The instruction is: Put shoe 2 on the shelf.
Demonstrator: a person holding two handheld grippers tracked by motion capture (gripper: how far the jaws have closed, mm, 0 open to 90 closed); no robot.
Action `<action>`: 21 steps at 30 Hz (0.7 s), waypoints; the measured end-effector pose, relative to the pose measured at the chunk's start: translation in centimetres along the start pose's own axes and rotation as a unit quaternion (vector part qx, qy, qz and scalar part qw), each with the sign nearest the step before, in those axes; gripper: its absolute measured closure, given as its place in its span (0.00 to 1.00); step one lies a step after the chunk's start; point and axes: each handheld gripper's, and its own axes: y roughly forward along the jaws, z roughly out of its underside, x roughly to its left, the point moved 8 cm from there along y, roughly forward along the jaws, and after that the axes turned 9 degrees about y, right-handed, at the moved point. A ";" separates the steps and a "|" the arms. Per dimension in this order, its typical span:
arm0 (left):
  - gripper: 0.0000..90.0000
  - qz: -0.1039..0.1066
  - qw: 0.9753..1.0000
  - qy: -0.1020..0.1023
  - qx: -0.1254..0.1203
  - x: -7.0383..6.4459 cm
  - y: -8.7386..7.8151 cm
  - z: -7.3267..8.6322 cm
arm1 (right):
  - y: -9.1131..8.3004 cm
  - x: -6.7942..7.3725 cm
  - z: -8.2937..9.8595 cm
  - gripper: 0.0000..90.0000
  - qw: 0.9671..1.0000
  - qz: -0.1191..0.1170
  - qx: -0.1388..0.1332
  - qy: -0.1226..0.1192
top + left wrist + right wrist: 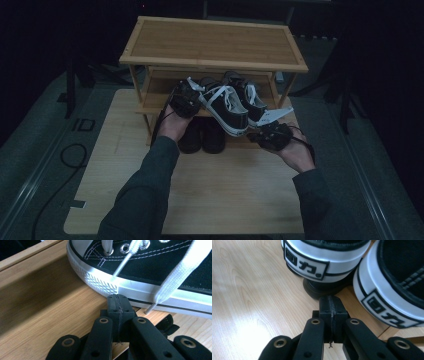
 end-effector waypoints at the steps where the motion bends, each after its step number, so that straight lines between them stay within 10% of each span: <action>1: 1.00 0.000 1.000 0.003 0.004 0.0 0.0 0.0 | 0.1 0.1 0.0 0.99 1.000 0.000 0.003 -0.002; 21: 1.00 -0.020 1.000 -0.022 0.010 0.7 0.6 -0.1 | 0.3 0.5 -0.3 0.98 1.000 -0.009 -0.006 -0.011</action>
